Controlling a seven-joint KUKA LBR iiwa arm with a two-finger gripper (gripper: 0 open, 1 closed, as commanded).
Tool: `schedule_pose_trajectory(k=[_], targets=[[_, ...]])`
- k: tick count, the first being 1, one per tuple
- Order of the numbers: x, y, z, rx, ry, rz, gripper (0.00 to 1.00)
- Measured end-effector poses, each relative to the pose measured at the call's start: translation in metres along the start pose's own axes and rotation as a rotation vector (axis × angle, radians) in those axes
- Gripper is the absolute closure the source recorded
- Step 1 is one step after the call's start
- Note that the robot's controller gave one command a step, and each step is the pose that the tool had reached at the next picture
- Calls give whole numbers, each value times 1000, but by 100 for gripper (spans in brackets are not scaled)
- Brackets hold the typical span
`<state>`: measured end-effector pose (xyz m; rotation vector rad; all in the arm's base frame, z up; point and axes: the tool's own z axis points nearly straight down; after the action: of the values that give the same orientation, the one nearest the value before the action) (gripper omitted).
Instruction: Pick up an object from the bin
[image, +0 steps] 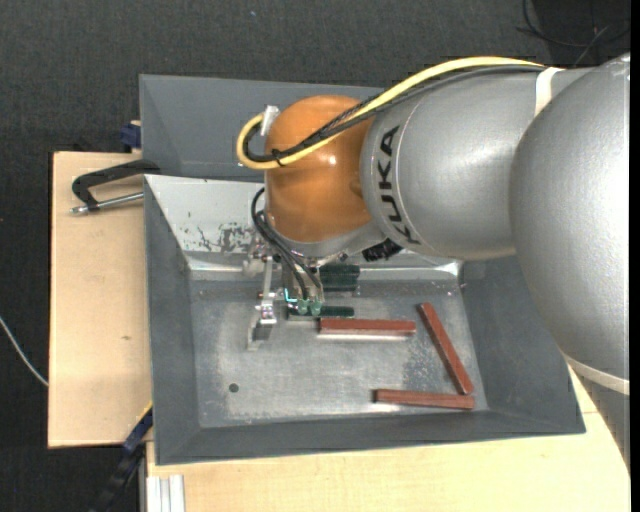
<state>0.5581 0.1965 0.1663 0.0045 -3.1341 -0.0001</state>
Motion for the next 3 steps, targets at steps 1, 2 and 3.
schedule_pose_trajectory(k=[1, 2, 3], targets=[[-1, 0, -3, -1, -5, 1, 0], [-3, 6, -14, -1, -10, -67, 0], [-6, -50, 24, -2, -11, -133, 0]])
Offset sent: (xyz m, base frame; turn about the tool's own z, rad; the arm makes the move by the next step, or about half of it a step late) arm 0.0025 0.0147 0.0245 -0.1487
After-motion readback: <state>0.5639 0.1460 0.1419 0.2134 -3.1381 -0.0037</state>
